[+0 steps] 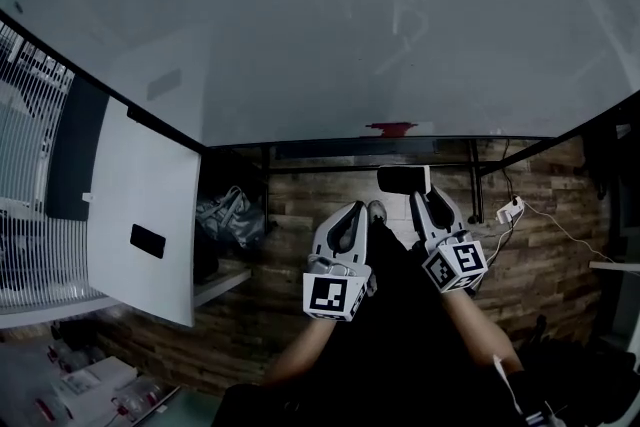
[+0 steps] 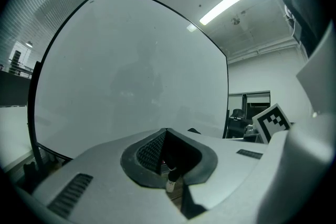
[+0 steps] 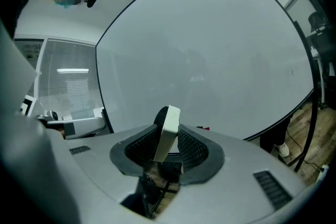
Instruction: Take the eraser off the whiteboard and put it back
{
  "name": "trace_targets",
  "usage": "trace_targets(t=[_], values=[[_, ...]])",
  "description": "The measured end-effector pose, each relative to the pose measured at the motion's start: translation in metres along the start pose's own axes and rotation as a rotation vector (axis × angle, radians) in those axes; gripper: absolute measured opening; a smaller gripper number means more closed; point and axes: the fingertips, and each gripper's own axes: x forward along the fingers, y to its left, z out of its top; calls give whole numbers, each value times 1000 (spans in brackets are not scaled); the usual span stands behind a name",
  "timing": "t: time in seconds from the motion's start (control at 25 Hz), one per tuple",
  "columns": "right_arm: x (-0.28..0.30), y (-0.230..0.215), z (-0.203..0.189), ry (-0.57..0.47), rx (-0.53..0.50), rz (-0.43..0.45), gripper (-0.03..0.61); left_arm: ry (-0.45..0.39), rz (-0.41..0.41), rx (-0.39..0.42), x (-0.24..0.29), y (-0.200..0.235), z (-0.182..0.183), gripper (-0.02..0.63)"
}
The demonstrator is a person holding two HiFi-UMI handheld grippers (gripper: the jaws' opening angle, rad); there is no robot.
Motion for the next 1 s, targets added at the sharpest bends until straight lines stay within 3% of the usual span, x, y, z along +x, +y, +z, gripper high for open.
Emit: trace_targets(t=[0.64, 1.0], values=[[72, -62, -45, 61, 222, -62, 130, 75, 32, -37, 51, 19, -37, 6], [89, -79, -69, 110, 287, -80, 130, 108, 26, -52, 64, 21, -51, 6]])
